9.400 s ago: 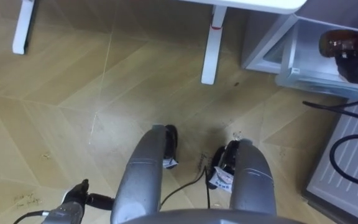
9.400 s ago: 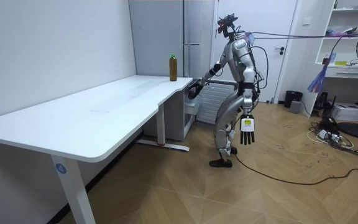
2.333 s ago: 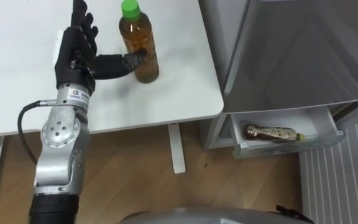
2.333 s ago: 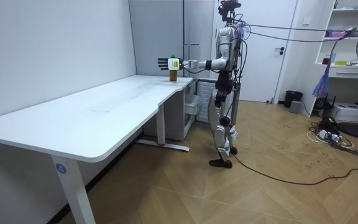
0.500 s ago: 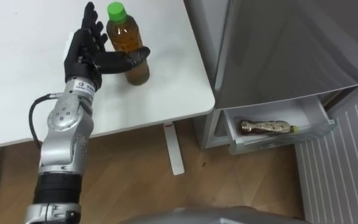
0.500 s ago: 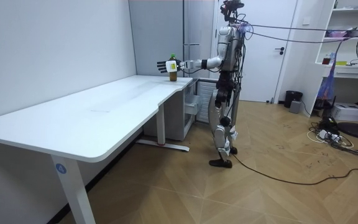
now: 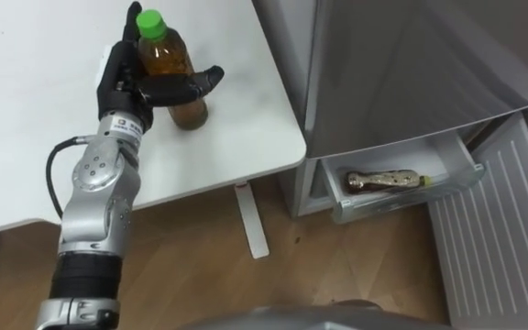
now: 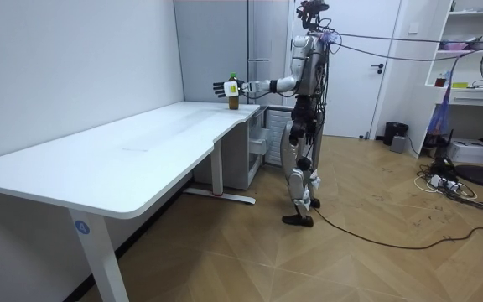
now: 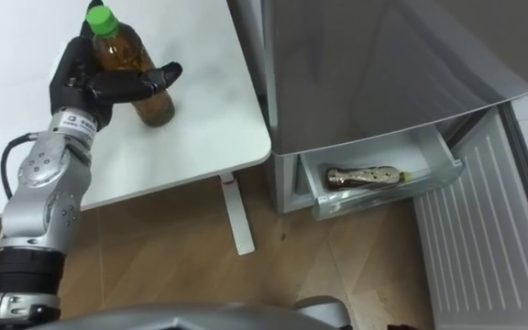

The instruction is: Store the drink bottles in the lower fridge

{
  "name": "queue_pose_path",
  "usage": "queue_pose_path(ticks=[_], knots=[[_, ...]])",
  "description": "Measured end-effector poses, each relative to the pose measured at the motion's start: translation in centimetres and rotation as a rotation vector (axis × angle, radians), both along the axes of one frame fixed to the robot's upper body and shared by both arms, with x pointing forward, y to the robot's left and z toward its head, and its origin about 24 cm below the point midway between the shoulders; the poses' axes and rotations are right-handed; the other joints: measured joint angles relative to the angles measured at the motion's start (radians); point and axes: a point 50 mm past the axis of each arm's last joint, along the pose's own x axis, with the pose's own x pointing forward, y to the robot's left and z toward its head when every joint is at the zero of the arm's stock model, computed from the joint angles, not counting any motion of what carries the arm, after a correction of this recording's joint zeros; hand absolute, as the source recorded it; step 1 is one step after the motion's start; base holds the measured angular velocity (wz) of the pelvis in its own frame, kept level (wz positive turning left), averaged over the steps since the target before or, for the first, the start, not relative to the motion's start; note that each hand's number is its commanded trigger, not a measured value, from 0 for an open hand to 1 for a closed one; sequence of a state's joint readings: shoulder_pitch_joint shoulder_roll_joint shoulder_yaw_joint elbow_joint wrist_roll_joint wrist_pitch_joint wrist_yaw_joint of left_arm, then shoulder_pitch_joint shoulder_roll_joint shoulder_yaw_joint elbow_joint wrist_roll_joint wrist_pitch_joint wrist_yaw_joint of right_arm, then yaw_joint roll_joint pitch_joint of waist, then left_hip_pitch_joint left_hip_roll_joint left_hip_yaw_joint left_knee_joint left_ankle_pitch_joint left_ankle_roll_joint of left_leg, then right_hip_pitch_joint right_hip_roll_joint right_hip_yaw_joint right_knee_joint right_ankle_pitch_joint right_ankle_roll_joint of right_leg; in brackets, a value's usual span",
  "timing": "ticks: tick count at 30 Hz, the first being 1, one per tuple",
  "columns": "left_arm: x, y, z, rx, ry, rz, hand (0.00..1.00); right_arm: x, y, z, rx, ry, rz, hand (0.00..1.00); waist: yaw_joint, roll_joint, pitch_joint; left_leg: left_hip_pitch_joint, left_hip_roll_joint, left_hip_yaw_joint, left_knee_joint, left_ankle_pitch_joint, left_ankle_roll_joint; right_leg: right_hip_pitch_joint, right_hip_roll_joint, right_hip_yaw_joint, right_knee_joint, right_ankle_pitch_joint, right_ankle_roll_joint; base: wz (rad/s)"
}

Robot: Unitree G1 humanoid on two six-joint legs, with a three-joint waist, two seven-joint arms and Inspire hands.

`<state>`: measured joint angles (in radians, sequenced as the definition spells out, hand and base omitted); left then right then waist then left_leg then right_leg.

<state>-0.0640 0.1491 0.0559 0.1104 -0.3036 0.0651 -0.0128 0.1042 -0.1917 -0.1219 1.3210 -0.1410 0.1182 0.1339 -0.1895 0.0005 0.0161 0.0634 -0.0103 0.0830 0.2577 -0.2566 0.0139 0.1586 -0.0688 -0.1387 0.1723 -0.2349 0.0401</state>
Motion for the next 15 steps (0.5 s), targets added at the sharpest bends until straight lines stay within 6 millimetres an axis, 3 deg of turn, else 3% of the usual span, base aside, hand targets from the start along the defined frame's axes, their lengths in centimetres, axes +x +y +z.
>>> queue_pose_path(ticks=[2, 3, 4, 5, 12, 15], knots=[[0.0, 0.03, 0.01, 0.001, 0.0, 0.0, 0.01, -0.27, 0.05, -0.02, -0.001, 0.018, 0.015, 0.0, 0.0, 0.0, 0.0, 0.0, 0.0, 0.0, 0.0, 0.0, 0.0, 0.0, 0.0, 0.002, 0.0, 0.0, 0.0, 0.0], [0.0, 0.06, 0.02, 0.002, 0.0, 0.0, 0.53, -0.39, 0.07, -0.03, -0.001, 0.025, 0.018, 0.0, 0.0, 0.0, 0.0, 0.001, 0.0, 0.0, 0.0, 0.0, 0.0, 0.0, 0.0, 0.002, 0.0, 0.0, 0.0, 0.0], [0.0, 0.08, 0.02, 0.003, 0.0, 0.0, 0.6, -0.41, 0.1, -0.04, -0.001, 0.027, 0.022, 0.0, 0.0, 0.0, 0.0001, 0.001, 0.0, 0.0, 0.0, 0.0, 0.0, 0.0, 0.0, 0.002, 0.0, 0.0, 0.0, 0.0], [0.0, 0.08, 0.02, 0.003, 0.0, 0.0, 1.0, -0.4, 0.12, -0.04, -0.001, 0.027, 0.022, 0.0, 0.0, 0.0, 0.0001, 0.001, 0.0, 0.0, 0.0, 0.0, 0.0, 0.0, 0.0, 0.002, 0.0, 0.0, 0.0, 0.0], [-0.03, 0.12, -0.35, 0.003, 0.016, -0.004, 1.0, -0.49, 0.17, -0.06, 0.0, 0.029, 0.021, 0.0, 0.0, -0.007, 0.001, 0.004, 0.001, 0.0, 0.0, 0.0, 0.0, 0.0, 0.001, 0.005, 0.001, 0.0, 0.0, 0.0], [-0.04, 0.07, -0.43, 0.001, 0.018, -0.015, 1.0, -0.74, 0.17, -0.06, 0.0, 0.035, 0.019, 0.0, 0.0, -0.011, -0.0024, 0.005, 0.001, -0.001, 0.001, 0.0, 0.0, 0.001, 0.001, 0.005, 0.002, 0.0, 0.0, 0.0]])
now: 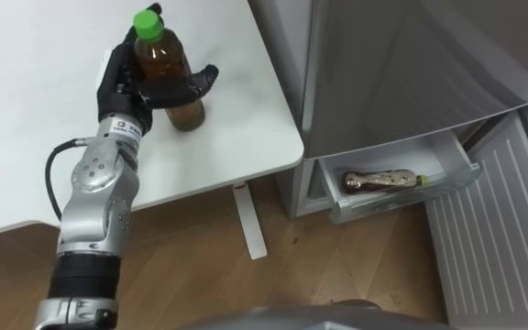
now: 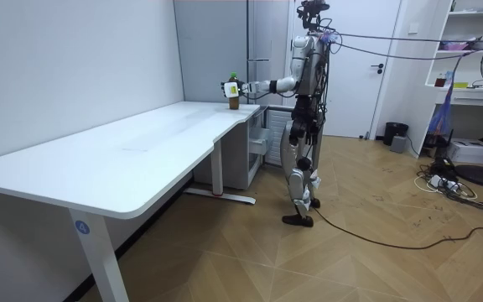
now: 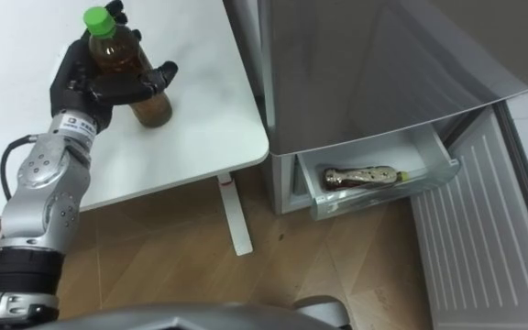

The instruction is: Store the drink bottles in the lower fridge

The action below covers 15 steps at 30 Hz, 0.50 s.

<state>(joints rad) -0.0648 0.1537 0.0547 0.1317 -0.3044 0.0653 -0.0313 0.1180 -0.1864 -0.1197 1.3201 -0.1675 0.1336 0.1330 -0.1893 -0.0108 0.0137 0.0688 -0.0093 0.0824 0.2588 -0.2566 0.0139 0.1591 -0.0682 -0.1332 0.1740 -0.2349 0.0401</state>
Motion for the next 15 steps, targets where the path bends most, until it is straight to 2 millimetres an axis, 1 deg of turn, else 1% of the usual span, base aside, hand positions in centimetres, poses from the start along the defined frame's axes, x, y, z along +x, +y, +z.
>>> queue_pose_path(ticks=[4, 9, 12, 15], knots=[[0.0, 0.0, -0.04, 0.0, 0.001, -0.001, 1.0, -0.13, 0.01, 0.0, -0.005, 0.014, 0.004, 0.0, 0.001, -0.005, 0.0015, 0.004, 0.0, 0.0, -0.001, 0.0, 0.0, 0.0, 0.001, 0.008, 0.002, 0.0, 0.0, -0.05], [0.0, -0.05, -0.11, 0.0, 0.008, -0.002, 1.0, -0.18, 0.05, -0.01, 0.001, 0.022, 0.006, 0.0, 0.0, -0.004, 0.0018, 0.004, 0.001, -0.002, -0.003, 0.0, 0.0, -0.006, 0.001, 0.009, 0.012, 0.0, 0.0, -0.01], [0.0, -0.1, -0.14, 0.0, 0.011, -0.004, 1.0, -0.18, 0.07, -0.02, 0.002, 0.025, 0.006, 0.0, 0.0, -0.002, 0.0005, 0.003, 0.001, -0.002, -0.005, 0.0, 0.0, -0.009, 0.001, 0.009, 0.013, 0.0, 0.0, 0.0], [-0.02, -0.22, -0.31, 0.001, 0.018, -0.008, 1.0, 0.0, 0.07, -0.02, 0.002, 0.02, 0.007, 0.0, 0.001, 0.003, -0.0027, 0.005, 0.001, -0.001, -0.005, 0.0, 0.0, -0.007, 0.001, 0.009, 0.013, 0.0, 0.0, 0.0]])
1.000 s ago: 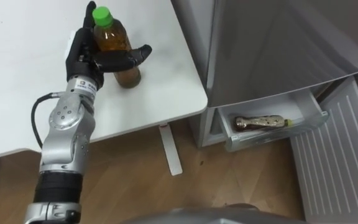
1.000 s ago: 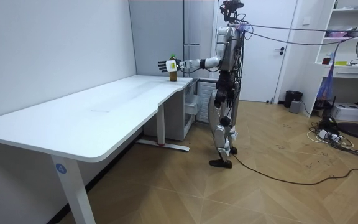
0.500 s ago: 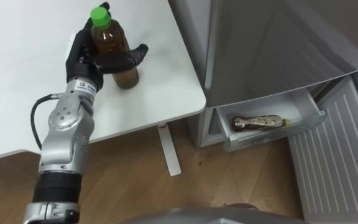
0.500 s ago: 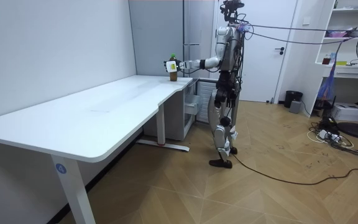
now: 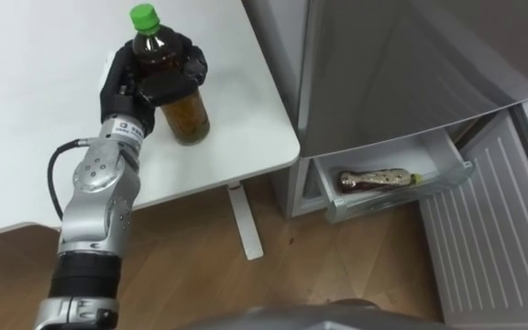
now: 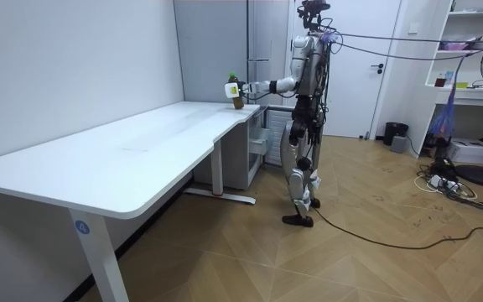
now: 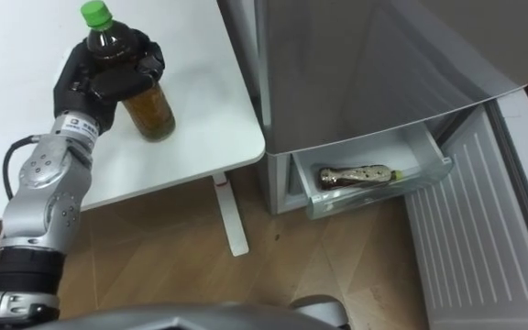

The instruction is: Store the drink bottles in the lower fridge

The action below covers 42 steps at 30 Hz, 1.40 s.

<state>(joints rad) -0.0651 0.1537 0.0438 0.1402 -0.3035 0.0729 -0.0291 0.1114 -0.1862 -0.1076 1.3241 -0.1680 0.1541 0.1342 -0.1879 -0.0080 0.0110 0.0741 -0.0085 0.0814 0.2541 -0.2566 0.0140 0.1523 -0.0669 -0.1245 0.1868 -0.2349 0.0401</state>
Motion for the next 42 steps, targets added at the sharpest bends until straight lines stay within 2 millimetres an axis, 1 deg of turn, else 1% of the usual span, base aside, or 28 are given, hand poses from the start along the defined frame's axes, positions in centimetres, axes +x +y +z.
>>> queue_pose_path(ticks=[3, 14, 17, 18, 22, 26, 27, 29, 32, 33, 38, 40, 42], knots=[[0.0, -0.1, -0.2, -0.001, 0.008, -0.006, 1.0, 0.1, 0.0, 0.0, 0.001, -0.003, 0.001, 0.0, 0.0, 0.002, -0.0011, 0.005, 0.0, -0.001, 0.0, 0.0, 0.0, 0.006, 0.0, -0.001, -0.001, 0.0, 0.0, 0.0], [0.0, -0.1, -0.2, -0.019, 0.008, -0.004, 1.0, 0.5, 0.2, -0.1, 0.006, -0.005, 0.008, 0.0, 0.002, -0.001, -0.0001, 0.002, 0.0, -0.001, 0.0, 0.0, 0.001, 0.005, 0.0, -0.002, 0.0, 0.0, 0.0, 0.0], [0.0, -0.2, -0.1, -0.019, 0.002, -0.004, 1.0, 0.4, 0.3, -0.1, 0.008, 0.004, 0.005, 0.0, 0.003, -0.005, -0.0017, -0.003, 0.0, -0.001, 0.001, 0.001, 0.001, 0.002, 0.0, -0.004, 0.0, 0.0, 0.0, 0.0], [0.0, -0.2, 0.0, -0.018, -0.002, -0.004, 1.0, 0.5, 0.4, -0.1, 0.008, 0.005, 0.007, 0.0, 0.004, -0.007, -0.004, -0.01, 0.0, -0.003, 0.004, 0.001, 0.001, -0.001, 0.0, -0.007, 0.001, 0.0, 0.0, 0.04], [0.2, -0.3, 0.4, -0.018, -0.011, -0.011, 1.0, 1.3, 0.7, -0.2, 0.004, -0.002, 0.014, 0.0, 0.006, -0.018, -0.0042, -0.011, -0.002, -0.006, 0.005, 0.002, 0.001, -0.001, -0.001, -0.007, 0.0, 0.0, 0.0, 0.01], [0.2, -0.4, 0.5, -0.021, -0.009, -0.018, 1.0, 2.2, 0.7, -0.2, -0.009, -0.029, 0.006, 0.0, 0.017, -0.018, -0.0044, -0.012, -0.002, -0.008, 0.005, 0.002, 0.002, -0.001, -0.001, -0.009, -0.002, 0.0, 0.0, 0.0], [0.2, -0.5, 0.6, -0.024, -0.007, -0.021, 1.0, 2.4, 0.7, -0.2, -0.015, -0.035, 0.003, 0.0, 0.026, -0.015, -0.0046, -0.013, -0.002, -0.013, 0.005, 0.002, 0.002, 0.001, -0.001, -0.014, -0.002, 0.0, 0.0, 0.11], [0.2, -0.7, 0.8, -0.028, -0.012, -0.025, 1.0, 2.5, 0.6, -0.1, -0.028, -0.038, 0.005, 0.0, 0.032, -0.013, -0.0044, -0.015, -0.003, -0.023, 0.005, 0.002, 0.001, 0.003, -0.001, -0.021, -0.002, 0.0, 0.0, 0.17], [0.3, -0.9, 1.6, -0.026, -0.039, -0.031, 1.0, 2.5, 0.6, -0.1, -0.043, -0.04, 0.016, 0.0, 0.042, -0.006, -0.005, -0.026, -0.005, -0.04, 0.011, 0.002, 0.001, 0.005, -0.002, -0.044, -0.003, 0.0, 0.0, 0.19], [0.3, -1.1, 1.9, -0.03, -0.053, -0.036, 1.0, 2.6, 0.6, -0.1, -0.052, -0.04, 0.02, 0.0, 0.053, -0.003, -0.0051, -0.028, -0.005, -0.041, 0.013, 0.002, 0.001, 0.006, -0.002, -0.047, -0.003, 0.0, 0.0, 0.15], [0.3, -2.2, 2.8, -0.054, -0.092, -0.051, 1.0, 3.0, 0.7, -0.1, -0.075, -0.04, 0.08, 0.0, 0.072, 0.004, -0.0058, -0.034, -0.005, -0.051, 0.013, 0.002, 0.001, 0.008, -0.004, -0.096, -0.003, 0.0, 0.0, 0.18], [0.3, -2.8, 3.3, -0.065, -0.113, -0.076, 1.0, 3.2, 0.7, -0.1, -0.074, -0.042, 0.107, 0.0, 0.097, 0.004, -0.0058, -0.047, -0.007, -0.065, 0.014, 0.004, -0.001, 0.003, -0.004, -0.11, -0.005, 0.0, 0.0, 0.1], [0.1, -3.1, 3.7, -0.073, -0.132, -0.093, 1.0, 3.2, 0.7, -0.1, -0.073, -0.037, 0.126, 0.0, 0.109, 0.003, -0.0056, -0.053, -0.01, -0.077, 0.012, 0.008, -0.002, 0.003, -0.005, -0.127, -0.006, 0.0, 0.0, 0.21]])
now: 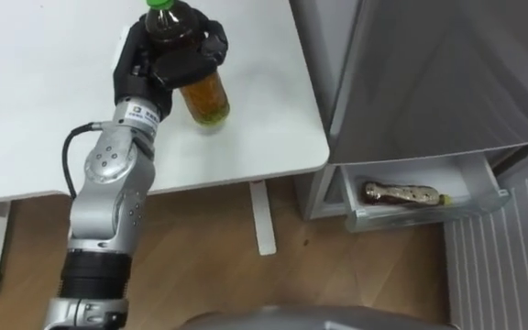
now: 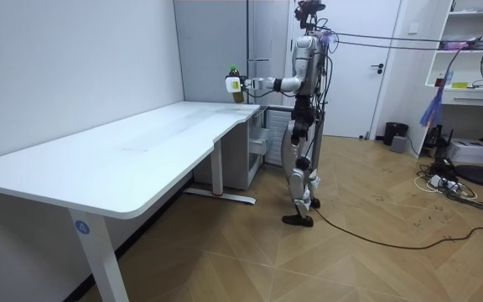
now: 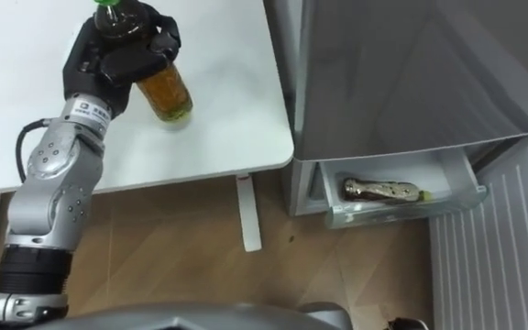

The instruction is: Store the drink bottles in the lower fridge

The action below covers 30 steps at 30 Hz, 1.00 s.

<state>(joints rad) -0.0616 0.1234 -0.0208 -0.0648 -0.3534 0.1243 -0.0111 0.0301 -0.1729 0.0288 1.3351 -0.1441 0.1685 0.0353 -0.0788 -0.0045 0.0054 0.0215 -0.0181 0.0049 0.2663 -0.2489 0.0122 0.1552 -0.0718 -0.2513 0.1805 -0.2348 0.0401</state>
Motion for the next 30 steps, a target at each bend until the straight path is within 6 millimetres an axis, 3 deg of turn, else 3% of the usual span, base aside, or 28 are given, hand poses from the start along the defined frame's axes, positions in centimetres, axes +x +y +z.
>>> queue_pose_path(ticks=[3, 9, 14, 17, 19, 20, 21, 22, 23, 24, 25, 26, 27, 28, 30], knots=[[-0.2, -0.2, 0.4, -0.009, -0.021, -0.029, 1.0, 0.3, 0.1, 0.0, 0.007, 0.002, 0.059, 0.0, 0.014, -0.005, -0.0009, 0.01, -0.007, -0.023, -0.019, 0.014, 0.0, 0.005, -0.003, -0.013, 0.0, 0.0, 0.0, 0.24], [-0.4, -0.9, 0.3, -0.009, -0.022, -0.086, 1.0, 1.2, 0.2, 0.1, 0.022, -0.006, 0.1, 0.0, 0.054, -0.017, 0.0021, 0.004, -0.011, -0.026, -0.036, 0.022, 0.0, 0.007, -0.005, -0.026, -0.011, 0.0, 0.0, 0.07], [-0.6, -2.0, 0.0, -0.013, -0.012, -0.14, 1.0, 2.5, 0.4, 0.2, 0.021, -0.037, 0.139, 0.0, 0.06, -0.024, 0.0034, 0.003, -0.016, -0.056, -0.036, 0.022, 0.0, 0.008, -0.005, -0.029, -0.011, 0.0, 0.0, 0.11], [-0.9, -2.4, -0.2, -0.027, -0.004, -0.169, 1.0, 2.7, 0.4, 0.2, 0.02, -0.049, 0.142, 0.0, 0.061, -0.025, 0.003, 0.004, -0.019, -0.086, -0.036, 0.022, 0.0, 0.019, -0.005, -0.054, -0.008, 0.0, 0.0, 0.16], [-1.1, -2.8, -0.6, -0.03, 0.006, -0.201, 1.0, 2.9, 0.5, 0.2, 0.02, -0.054, 0.161, 0.0, 0.096, -0.026, 0.0027, 0.013, -0.011, -0.101, -0.036, 0.022, 0.0, 0.005, -0.001, -0.056, 0.018, 0.0, 0.0, -0.12], [-1.2, -2.9, -0.7, -0.031, 0.01, -0.211, 1.0, 2.9, 0.4, 0.2, 0.019, -0.054, 0.164, 0.0, 0.105, -0.027, 0.003, 0.017, -0.01, -0.119, -0.036, 0.022, 0.0, 0.004, -0.001, -0.064, 0.03, 0.0, 0.0, -0.12], [-1.6, -3.0, -1.1, -0.035, 0.026, -0.219, 1.0, 3.0, 0.4, 0.3, 0.017, -0.054, 0.166, 0.0, 0.109, -0.028, 0.0029, 0.031, -0.006, -0.17, -0.044, 0.024, -0.003, 0.003, -0.001, -0.089, 0.068, 0.0, 0.0, 0.06], [-1.9, -3.1, -1.5, -0.039, 0.044, -0.225, 1.0, 3.0, 0.3, 0.3, 0.013, -0.062, 0.163, 0.0, 0.112, -0.026, 0.0034, 0.054, 0.015, -0.229, -0.063, 0.03, -0.006, -0.031, -0.001, -0.109, 0.157, -0.001, -0.001, 0.06], [-2.1, -3.2, -1.7, -0.042, 0.053, -0.231, 1.0, 3.1, 0.2, 0.3, 0.009, -0.071, 0.158, 0.0, 0.114, -0.021, 0.0073, 0.064, 0.033, -0.267, -0.071, 0.032, -0.008, -0.057, 0.005, -0.092, 0.186, -0.026, -0.006, -0.26], [-2.3, -2.9, -1.9, -0.055, 0.061, -0.23, 1.0, 4.0, 0.6, 0.4, 0.01, -0.103, 0.162, 0.0, 0.132, -0.029, -0.0004, 0.056, 0.046, -0.334, -0.068, 0.034, -0.012, -0.107, 0.032, -0.018, 0.073, -0.03, -0.032, -0.38], [-2.3, -2.3, -2.0, -0.07, 0.069, -0.199, 1.0, 5.2, 1.0, 0.5, 0.017, -0.148, 0.171, 0.0, 0.128, -0.048, -0.008, 0.035, 0.05, -0.354, -0.06, 0.024, -0.033, -0.118, 0.036, -0.014, 0.002, 0.07, -0.057, -0.17], [-2.3, -2.0, -2.0, -0.068, 0.074, -0.19, 1.0, 5.4, 1.2, 0.5, 0.021, -0.167, 0.171, 0.0, 0.108, -0.047, -0.0079, 0.033, 0.059, -0.335, -0.066, 0.023, -0.042, -0.109, 0.04, -0.038, -0.001, 0.076, -0.059, 0.45], [-2.4, -2.3, -2.2, -0.077, 0.087, -0.205, 1.0, 5.4, 1.5, 0.5, 0.036, -0.181, 0.147, 0.0, 0.084, -0.043, -0.0065, 0.033, 0.067, -0.245, -0.074, 0.021, -0.048, -0.098, 0.042, -0.06, 0.003, 0.076, -0.059, 0.7], [-2.5, -2.8, -2.3, -0.087, 0.092, -0.232, 1.0, 5.5, 1.5, 0.5, 0.04, -0.183, 0.14, 0.0, 0.083, -0.041, -0.0044, 0.036, 0.074, -0.15, -0.082, 0.029, -0.055, -0.087, 0.042, -0.052, 0.002, 0.076, -0.059, 0.59], [-2.6, -3.0, -2.3, -0.09, 0.09, -0.253, 1.0, 6.2, 1.6, 0.6, 0.054, -0.197, 0.151, 0.0, 0.089, -0.04, -0.0051, 0.043, 0.075, -0.08, -0.089, 0.037, -0.05, -0.084, 0.041, -0.051, 0.001, 0.074, -0.055, 0.25]])
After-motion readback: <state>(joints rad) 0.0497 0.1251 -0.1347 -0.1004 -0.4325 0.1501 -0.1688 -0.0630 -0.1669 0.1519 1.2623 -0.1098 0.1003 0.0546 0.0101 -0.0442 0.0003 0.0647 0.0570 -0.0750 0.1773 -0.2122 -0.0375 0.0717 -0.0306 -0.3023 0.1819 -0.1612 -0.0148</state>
